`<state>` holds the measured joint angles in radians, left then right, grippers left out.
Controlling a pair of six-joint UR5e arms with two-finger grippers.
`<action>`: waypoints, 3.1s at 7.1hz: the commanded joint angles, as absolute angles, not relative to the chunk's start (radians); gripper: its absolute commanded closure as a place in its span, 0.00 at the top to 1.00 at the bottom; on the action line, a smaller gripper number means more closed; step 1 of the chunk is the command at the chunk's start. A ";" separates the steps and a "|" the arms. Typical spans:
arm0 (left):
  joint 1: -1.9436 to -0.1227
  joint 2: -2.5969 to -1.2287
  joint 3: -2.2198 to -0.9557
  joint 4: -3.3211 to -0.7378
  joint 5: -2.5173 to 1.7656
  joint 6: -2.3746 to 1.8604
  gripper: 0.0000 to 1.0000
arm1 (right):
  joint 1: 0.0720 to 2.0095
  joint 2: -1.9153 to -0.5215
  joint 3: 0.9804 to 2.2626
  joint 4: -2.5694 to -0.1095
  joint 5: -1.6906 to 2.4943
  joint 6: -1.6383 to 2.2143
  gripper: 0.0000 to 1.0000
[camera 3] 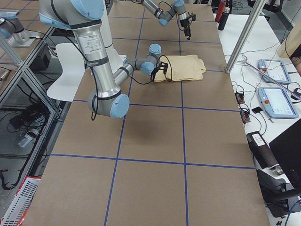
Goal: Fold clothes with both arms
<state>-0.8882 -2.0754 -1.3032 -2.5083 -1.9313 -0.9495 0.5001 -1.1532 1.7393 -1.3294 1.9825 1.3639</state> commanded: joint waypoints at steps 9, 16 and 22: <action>-0.885 -2.077 -1.340 -2.503 -1.953 -0.954 1.00 | 0.466 -1.193 1.821 -1.336 2.033 1.367 1.00; -0.550 -1.945 -1.686 -2.468 -1.932 -1.638 1.00 | 0.552 -1.149 1.844 -1.322 2.046 1.399 1.00; -0.399 -1.965 -1.678 -2.313 -1.827 -1.697 0.91 | 0.551 -1.134 1.844 -1.321 2.045 1.468 1.00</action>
